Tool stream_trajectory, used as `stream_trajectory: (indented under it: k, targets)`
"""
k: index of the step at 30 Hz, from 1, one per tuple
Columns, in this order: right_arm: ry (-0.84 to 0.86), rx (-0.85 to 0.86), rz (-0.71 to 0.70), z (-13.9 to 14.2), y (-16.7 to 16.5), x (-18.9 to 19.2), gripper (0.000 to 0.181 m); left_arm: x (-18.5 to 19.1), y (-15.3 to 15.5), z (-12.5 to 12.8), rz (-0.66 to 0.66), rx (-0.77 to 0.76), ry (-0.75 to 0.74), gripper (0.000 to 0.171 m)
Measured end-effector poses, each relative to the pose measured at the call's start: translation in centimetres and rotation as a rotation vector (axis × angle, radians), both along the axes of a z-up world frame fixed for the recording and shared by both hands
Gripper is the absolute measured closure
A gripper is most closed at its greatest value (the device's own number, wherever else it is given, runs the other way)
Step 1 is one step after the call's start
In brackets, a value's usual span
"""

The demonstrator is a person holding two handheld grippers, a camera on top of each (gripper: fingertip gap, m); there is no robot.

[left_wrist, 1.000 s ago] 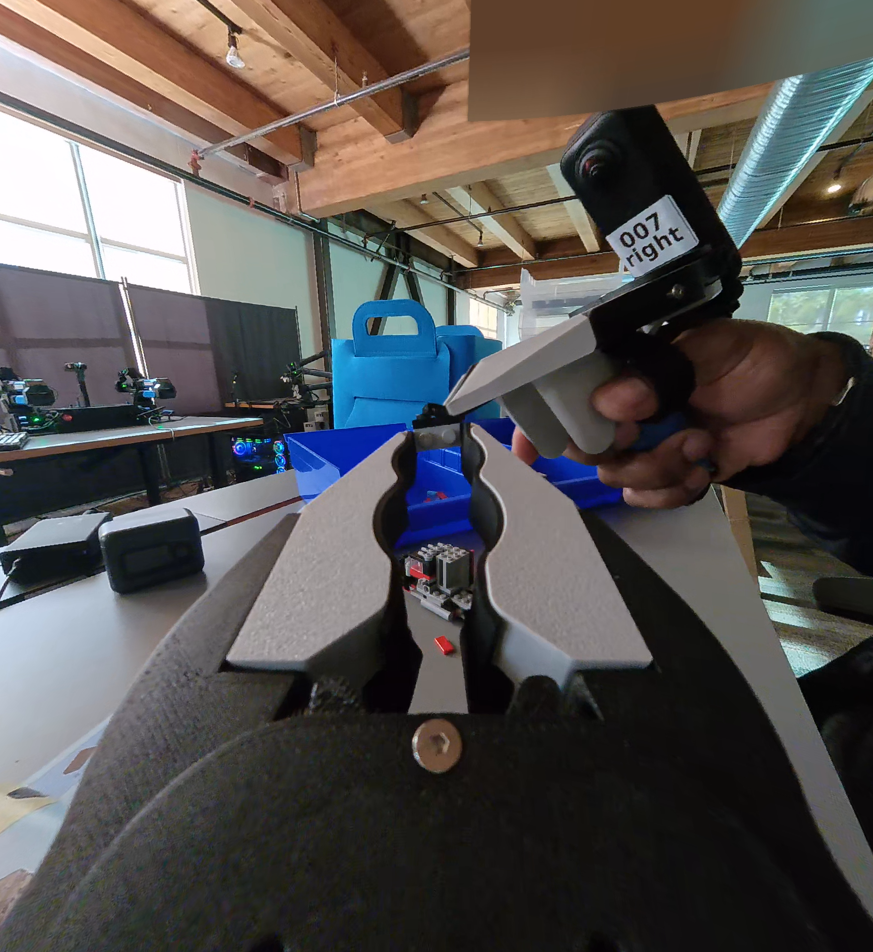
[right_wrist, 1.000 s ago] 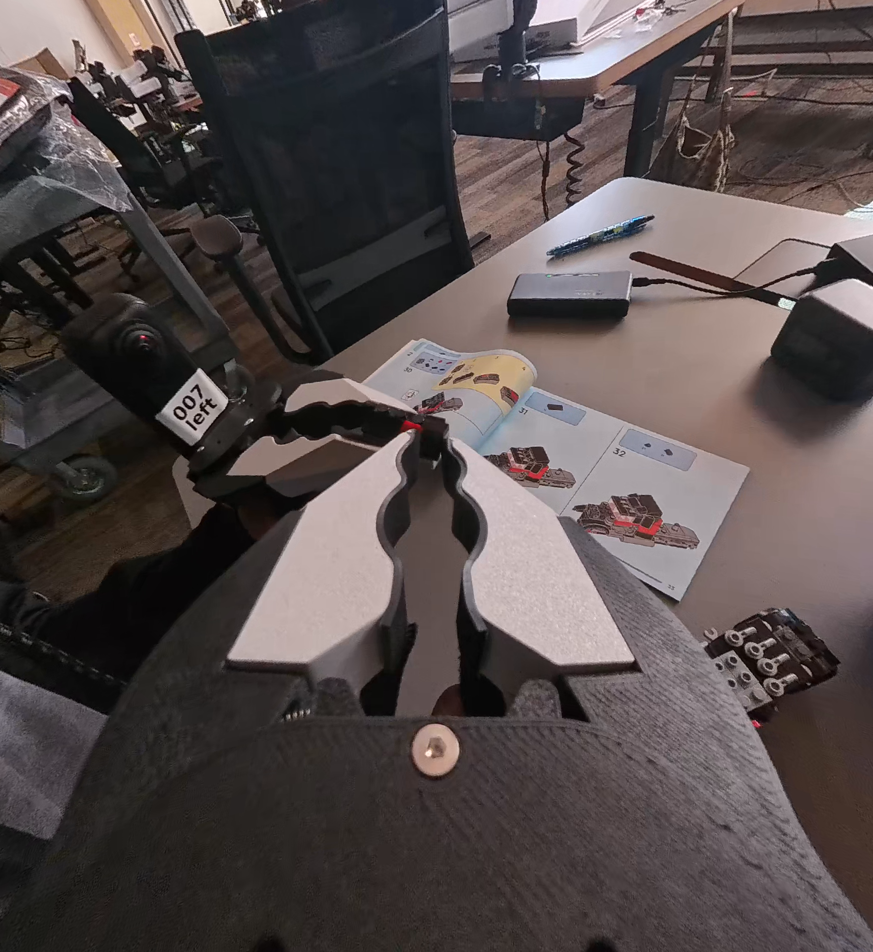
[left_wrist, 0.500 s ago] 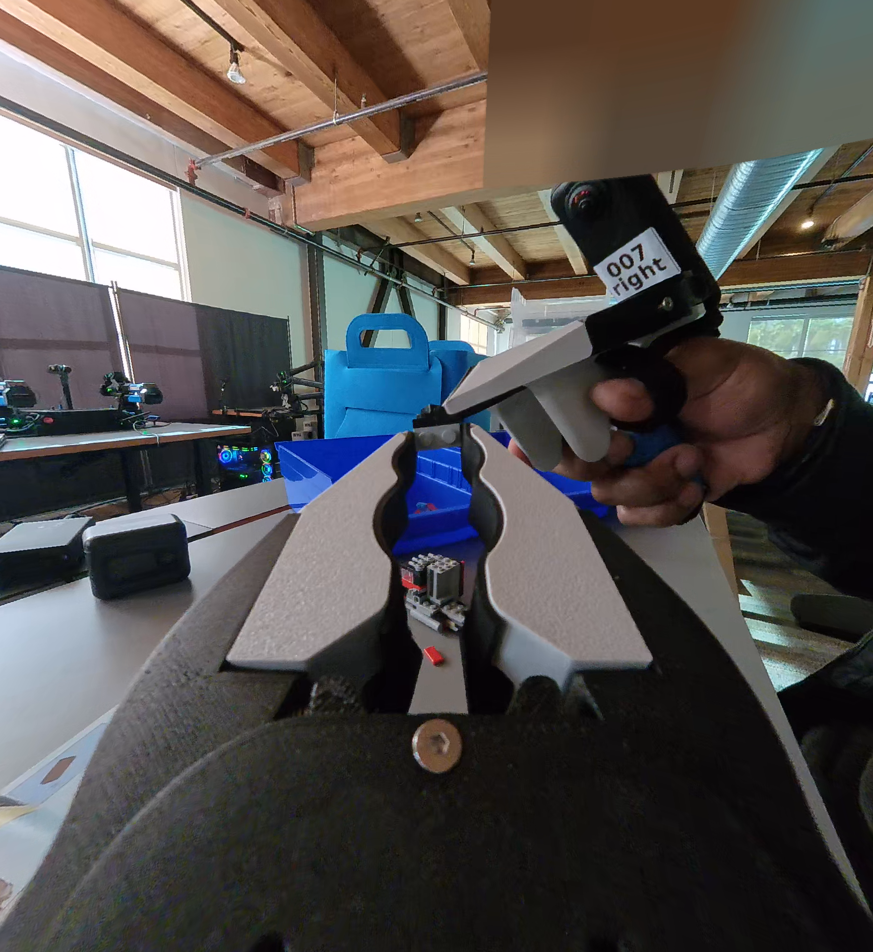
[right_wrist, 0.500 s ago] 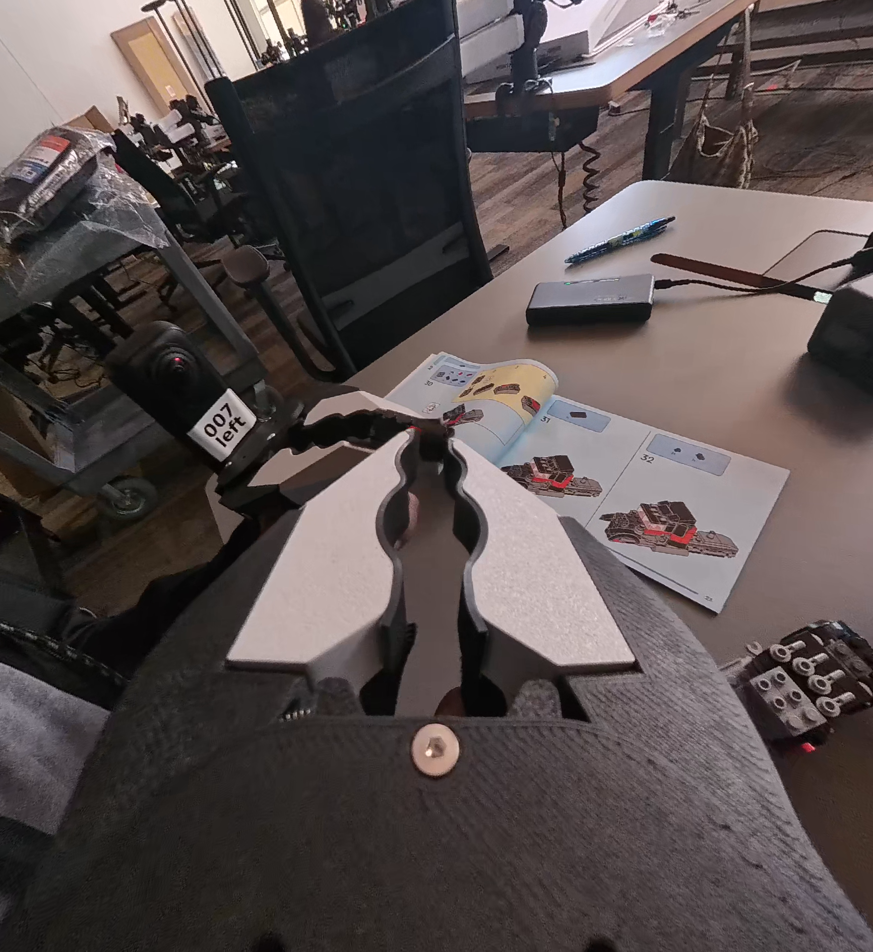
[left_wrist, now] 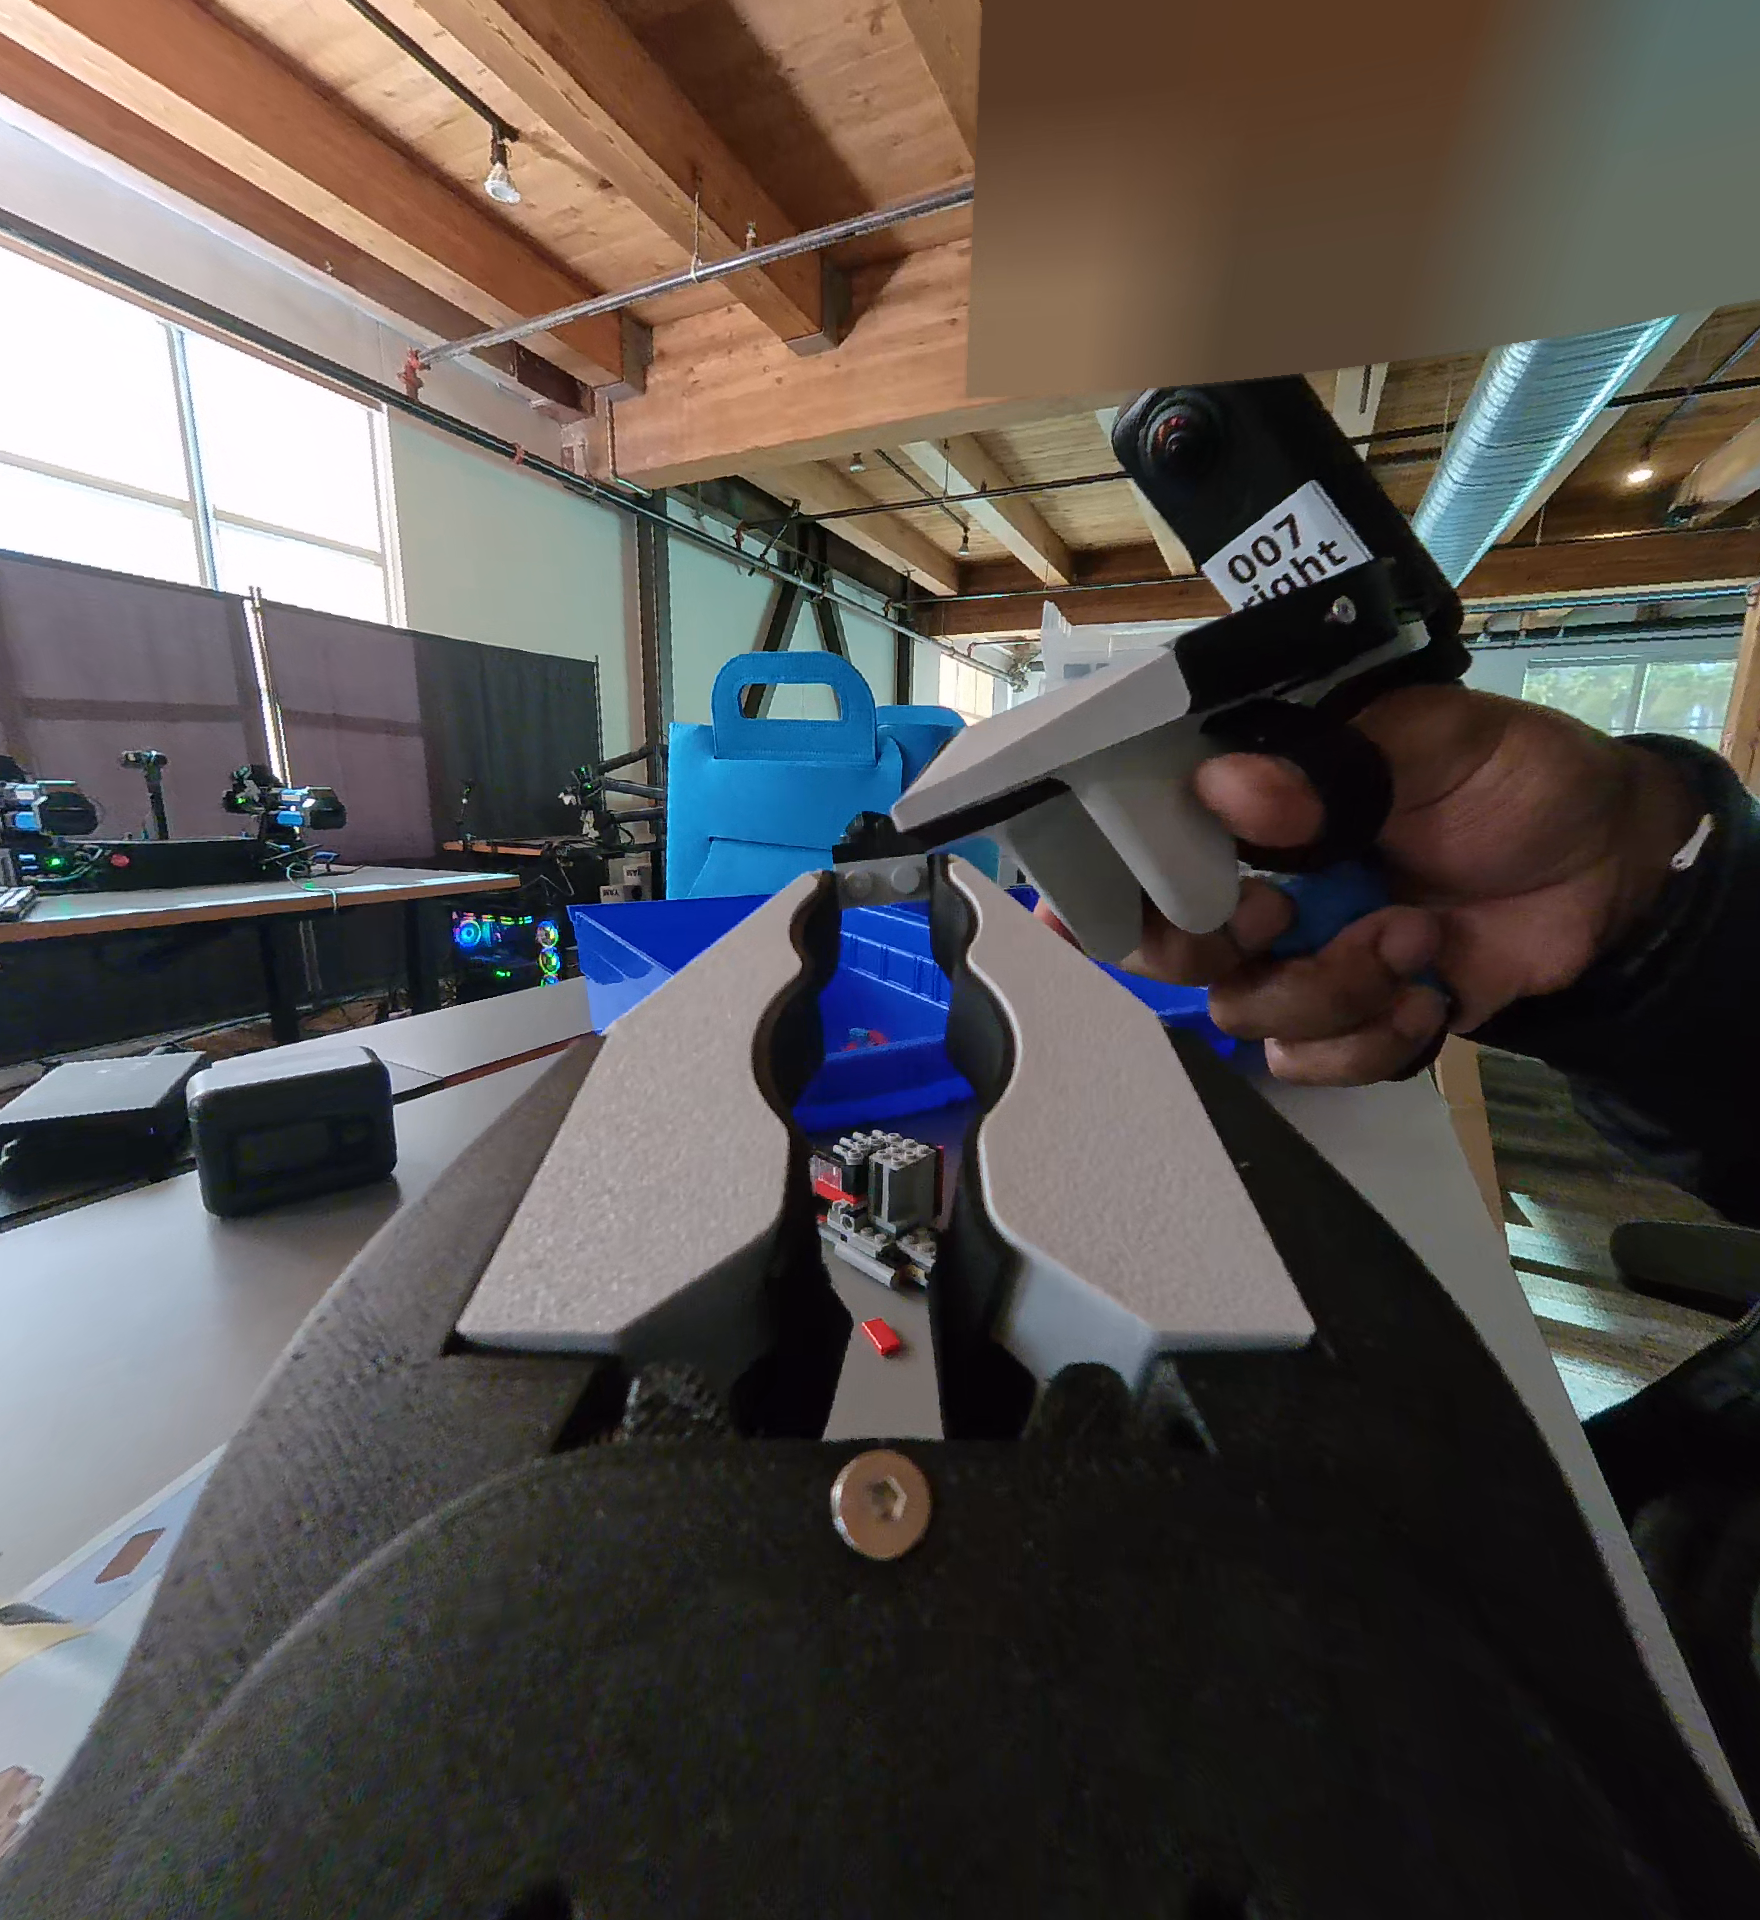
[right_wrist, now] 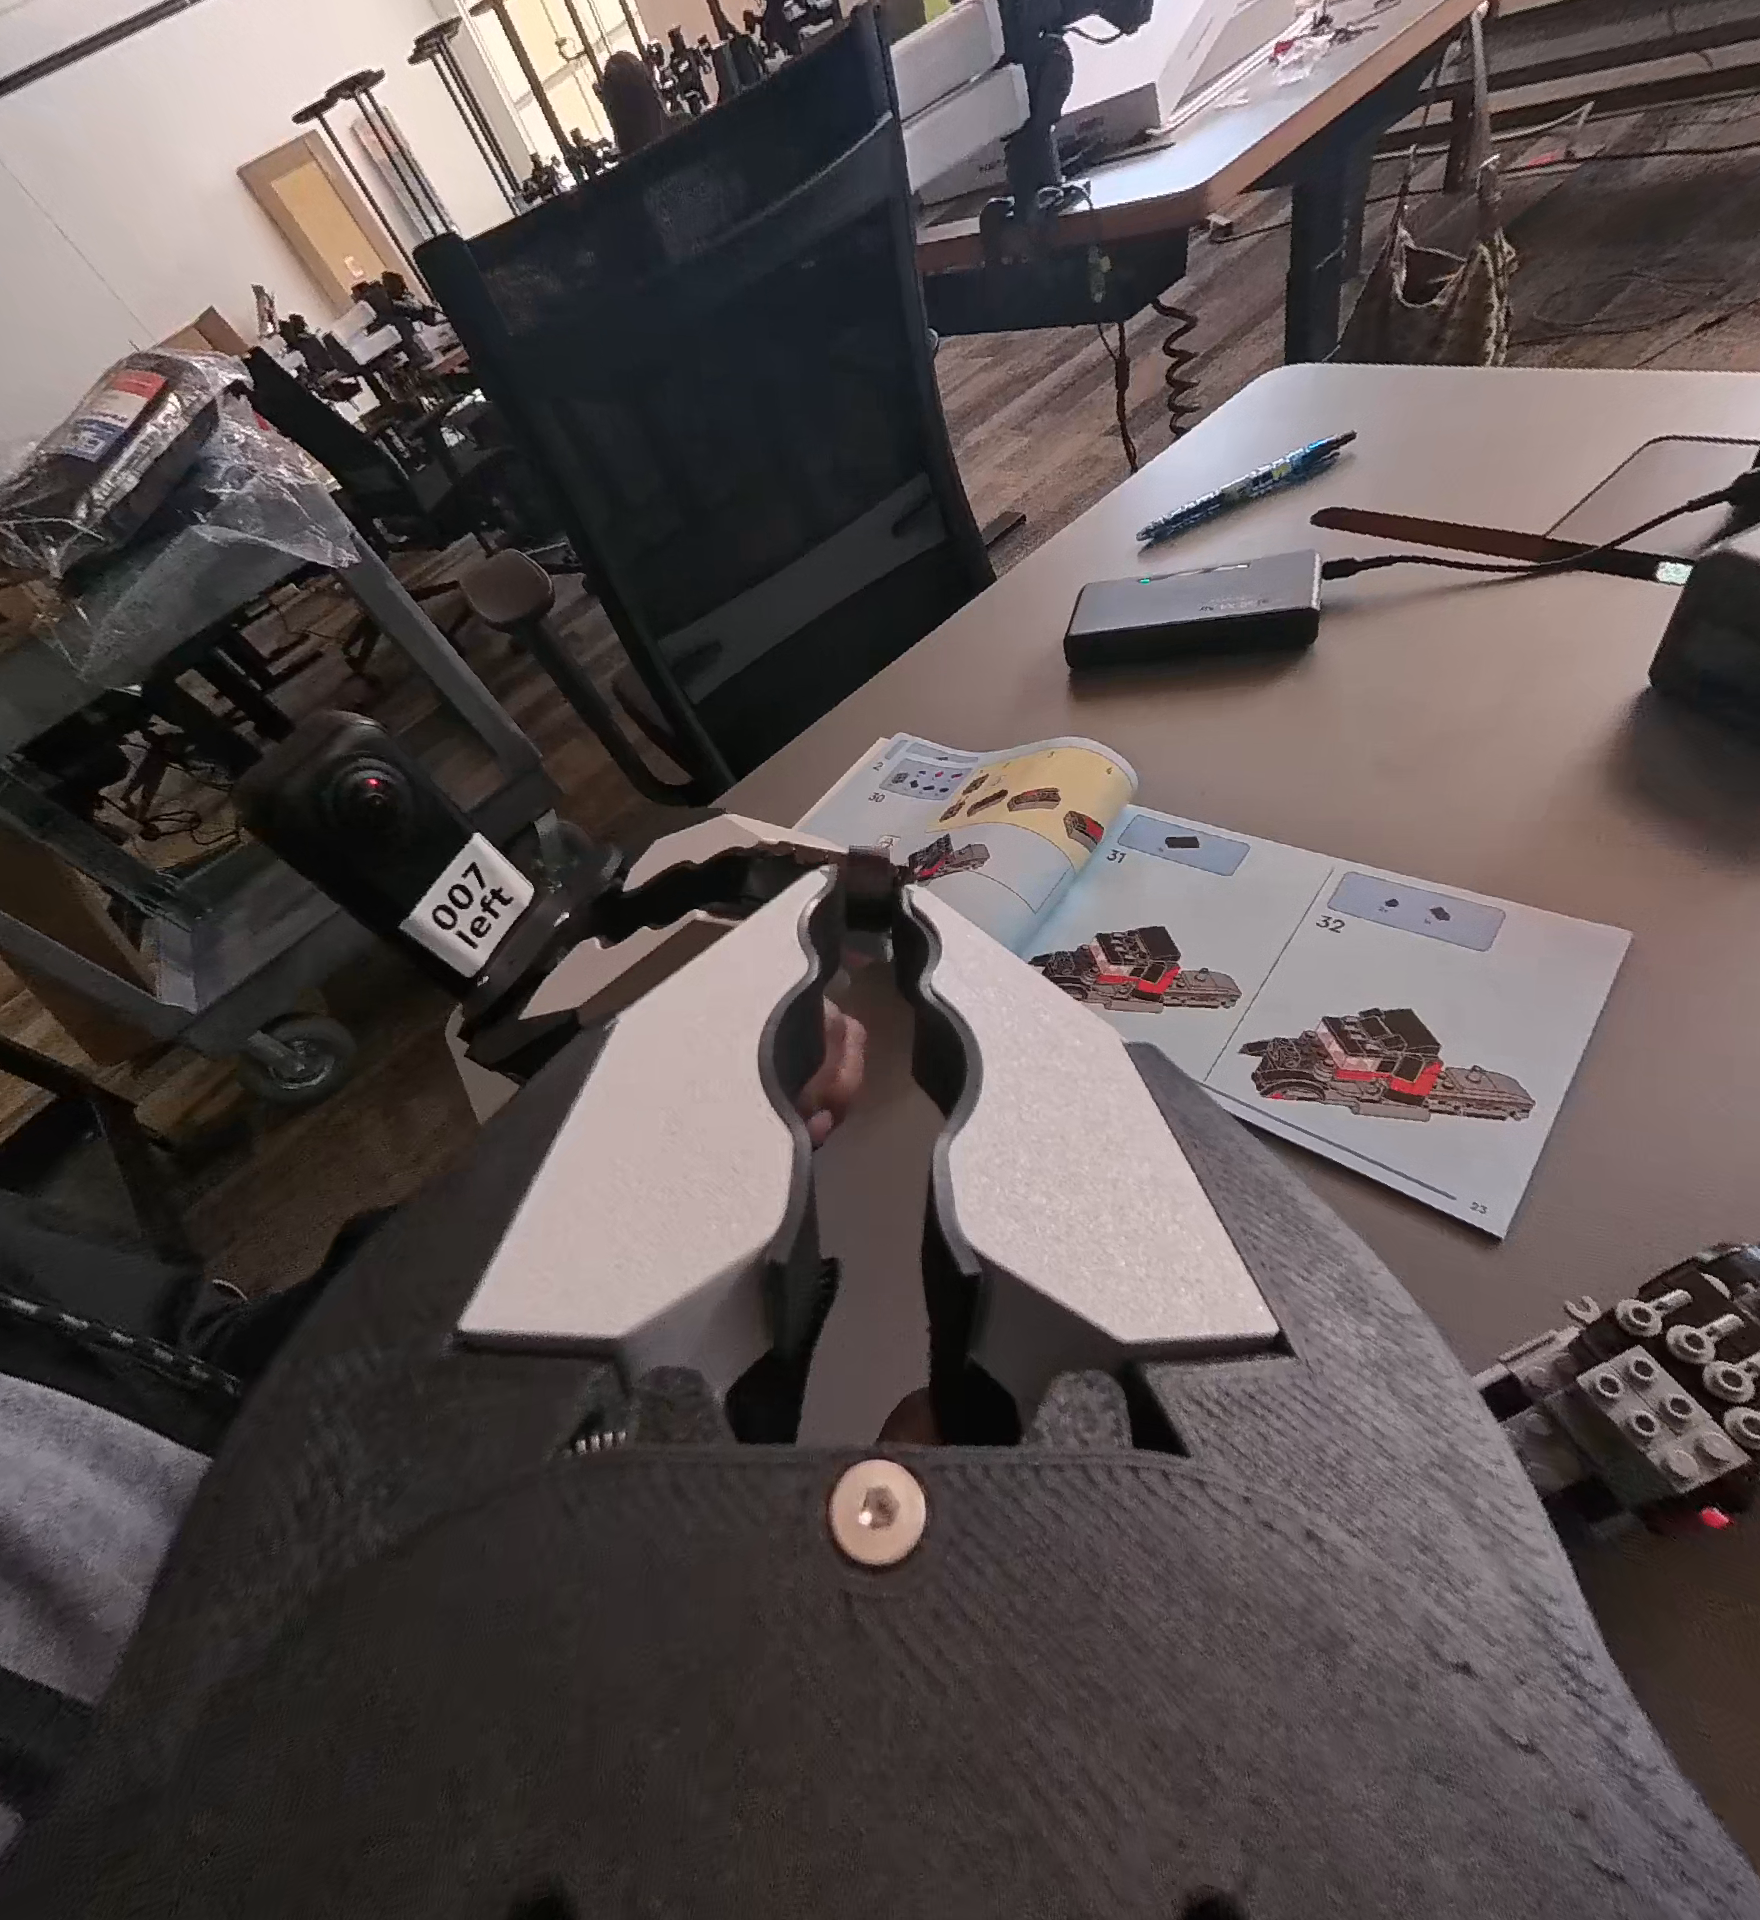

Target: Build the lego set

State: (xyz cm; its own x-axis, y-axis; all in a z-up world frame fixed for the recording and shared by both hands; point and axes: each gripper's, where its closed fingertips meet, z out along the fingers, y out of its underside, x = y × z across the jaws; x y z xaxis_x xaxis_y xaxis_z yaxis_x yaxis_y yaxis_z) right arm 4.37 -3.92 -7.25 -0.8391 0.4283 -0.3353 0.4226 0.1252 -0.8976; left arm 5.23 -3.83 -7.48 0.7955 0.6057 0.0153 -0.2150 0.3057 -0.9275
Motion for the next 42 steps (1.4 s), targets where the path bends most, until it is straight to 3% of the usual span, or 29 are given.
stream_trajectory:
  k: [23, 42]
  targets:
    - [-0.008, -0.024, -0.018, 0.3, -0.4, 0.2, 0.166, 0.2, -0.3, 0.4, -0.004, 0.026, 0.01, 0.154]
    - [0.091, -0.041, 0.047, 1.1, -0.8, 1.1, 0.156, 0.4, -0.7, 0.7, -0.002, 0.05, 0.02, 0.154]
